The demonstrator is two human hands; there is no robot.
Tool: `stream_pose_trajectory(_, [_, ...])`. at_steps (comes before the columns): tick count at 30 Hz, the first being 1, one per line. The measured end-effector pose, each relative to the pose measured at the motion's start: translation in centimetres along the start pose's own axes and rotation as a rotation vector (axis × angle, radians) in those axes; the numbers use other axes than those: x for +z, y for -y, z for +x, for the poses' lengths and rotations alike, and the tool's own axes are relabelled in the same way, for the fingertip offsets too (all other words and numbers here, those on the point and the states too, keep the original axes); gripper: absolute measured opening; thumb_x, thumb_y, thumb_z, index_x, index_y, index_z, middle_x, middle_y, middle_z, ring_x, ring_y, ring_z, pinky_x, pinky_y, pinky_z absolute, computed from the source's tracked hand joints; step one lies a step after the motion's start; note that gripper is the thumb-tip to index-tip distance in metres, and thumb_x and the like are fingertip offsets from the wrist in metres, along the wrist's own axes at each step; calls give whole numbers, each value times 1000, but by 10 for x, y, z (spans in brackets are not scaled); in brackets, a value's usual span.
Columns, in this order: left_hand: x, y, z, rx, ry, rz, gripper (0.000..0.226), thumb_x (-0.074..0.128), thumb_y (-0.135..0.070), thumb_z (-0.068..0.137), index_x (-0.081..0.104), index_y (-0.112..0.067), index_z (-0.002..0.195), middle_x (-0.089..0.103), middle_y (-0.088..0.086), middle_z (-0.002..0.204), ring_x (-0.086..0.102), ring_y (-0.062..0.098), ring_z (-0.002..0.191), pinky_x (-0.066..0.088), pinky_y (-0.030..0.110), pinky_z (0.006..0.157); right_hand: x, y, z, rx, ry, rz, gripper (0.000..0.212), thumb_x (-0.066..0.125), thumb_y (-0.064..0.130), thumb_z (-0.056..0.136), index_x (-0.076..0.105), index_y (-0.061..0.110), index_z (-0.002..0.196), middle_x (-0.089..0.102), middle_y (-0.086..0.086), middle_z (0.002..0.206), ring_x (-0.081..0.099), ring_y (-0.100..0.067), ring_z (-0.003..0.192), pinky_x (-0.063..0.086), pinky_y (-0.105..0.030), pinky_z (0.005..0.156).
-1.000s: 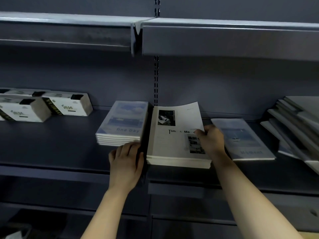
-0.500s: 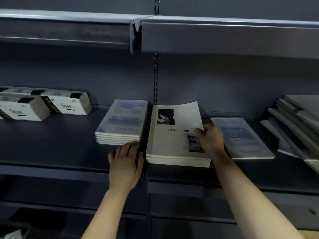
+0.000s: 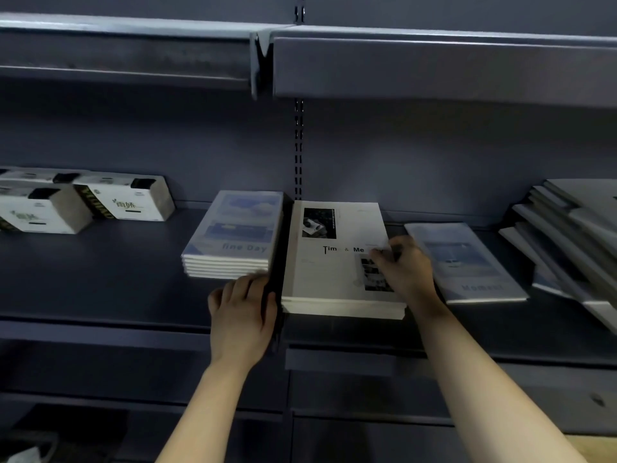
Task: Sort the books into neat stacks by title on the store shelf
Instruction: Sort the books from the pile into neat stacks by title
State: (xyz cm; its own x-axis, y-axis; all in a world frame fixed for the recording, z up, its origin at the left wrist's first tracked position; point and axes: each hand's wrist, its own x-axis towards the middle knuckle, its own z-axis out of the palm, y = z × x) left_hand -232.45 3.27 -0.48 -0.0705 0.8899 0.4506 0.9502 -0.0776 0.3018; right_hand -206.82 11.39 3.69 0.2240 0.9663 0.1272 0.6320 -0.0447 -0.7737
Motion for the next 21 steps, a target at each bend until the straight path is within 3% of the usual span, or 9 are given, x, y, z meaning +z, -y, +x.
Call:
stream_pose_trajectory(10, [-6, -6, 1, 4, -50, -55, 40, 33, -34, 92, 62, -16, 113, 61, 4, 111, 54, 25, 99, 30, 38, 86, -3, 2, 3, 23, 32, 14, 28, 58, 36, 94, 53, 15, 111, 55, 3, 92, 47, -1, 70, 32, -16, 52])
stream_pose_trajectory(14, [-12, -24, 6, 27, -103, -69, 41, 32, -34, 93, 62, -14, 113, 61, 6, 108, 54, 27, 99, 34, 42, 84, -20, -4, 7, -31, -13, -97, 26, 40, 31, 103, 54, 12, 94, 51, 3, 78, 48, -7, 66, 32, -19, 53])
stream_pose_trajectory(16, [-13, -39, 12, 47, -92, -71, 41, 31, -35, 94, 61, -15, 114, 60, 5, 111, 52, 26, 101, 33, 43, 87, -33, -15, 13, -33, -56, -204, 25, 41, 24, 102, 54, 10, 86, 50, 3, 71, 45, -5, 60, 29, -19, 50])
stream_pose_trajectory(18, [-10, -58, 18, 85, -63, -64, 41, 30, -36, 95, 59, -16, 116, 58, 5, 116, 51, 26, 104, 33, 44, 89, -48, -31, 19, -39, -94, -337, 26, 45, 17, 99, 57, 8, 78, 55, -2, 68, 55, -13, 60, 28, -19, 48])
stream_pose_trajectory(19, [-7, -67, 20, 105, -47, -59, 42, 30, -36, 95, 58, -16, 118, 57, 4, 117, 51, 26, 105, 33, 44, 89, -55, -38, 21, -46, -108, -400, 27, 46, 15, 96, 61, 6, 76, 61, -8, 71, 62, -24, 67, 32, -20, 52])
stream_pose_trajectory(21, [-1, -88, 25, 141, -18, -48, 42, 31, -38, 94, 57, -17, 120, 57, 4, 119, 51, 26, 107, 31, 42, 90, -73, -53, 25, -16, -95, -487, 27, 47, 19, 93, 69, 3, 88, 68, -18, 92, 64, -34, 91, 43, -30, 74])
